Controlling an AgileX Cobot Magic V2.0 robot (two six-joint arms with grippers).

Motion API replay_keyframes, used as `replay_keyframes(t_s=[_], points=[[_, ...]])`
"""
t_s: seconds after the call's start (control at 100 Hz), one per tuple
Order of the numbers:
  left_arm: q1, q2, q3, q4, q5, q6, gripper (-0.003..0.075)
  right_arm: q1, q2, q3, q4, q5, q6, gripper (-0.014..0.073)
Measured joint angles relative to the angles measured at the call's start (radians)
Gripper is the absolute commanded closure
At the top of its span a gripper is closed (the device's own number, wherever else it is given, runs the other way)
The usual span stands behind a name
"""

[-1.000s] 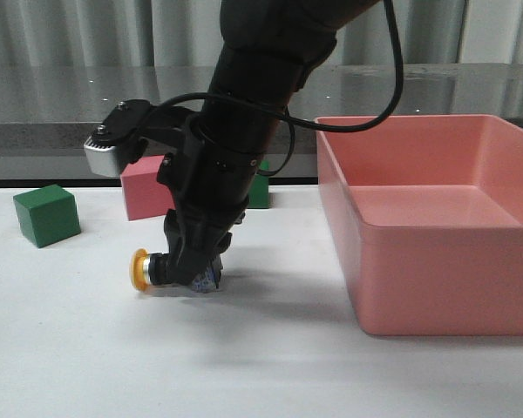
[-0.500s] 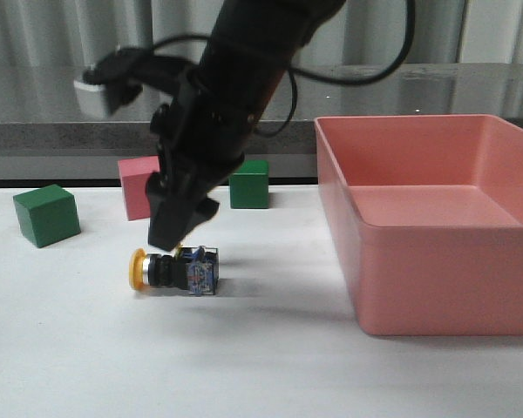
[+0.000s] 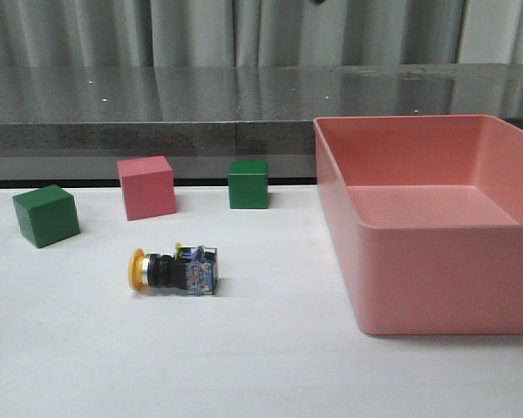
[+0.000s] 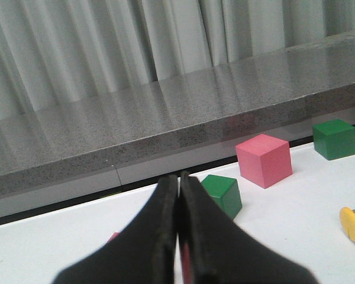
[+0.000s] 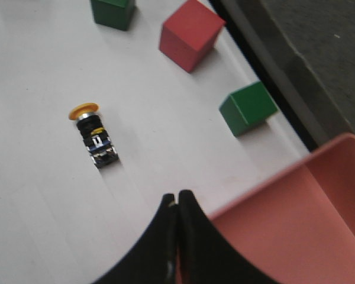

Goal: Place and stand button with both arms

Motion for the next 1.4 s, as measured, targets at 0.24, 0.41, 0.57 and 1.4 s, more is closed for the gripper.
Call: replay_keyframes(t_s=[0.24, 0.41, 0.57, 1.4], points=[[0.0, 0.0, 0.0, 0.005, 0.0, 0.0, 0.074, -0.24, -0.235, 0.161, -0.001, -0.014, 0.099, 0.0655], [0.0, 0.0, 0.0, 0.013, 0.0, 0.002, 0.0739, -0.39, -0.471, 0.413, -0.005, -0.161, 0.147, 0.0655], [0.0, 0.0, 0.0, 0.013, 0.0, 0.002, 0.0739, -0.44, -0.694, 0.68, -0.005, -0.314, 0.169, 0.0655], [0.0, 0.0, 0.0, -0.096, -0.113, -0.025, 0.0739, -0.447, -1.22, 1.162, 0.049, -0.516, 0.179, 0.0655]])
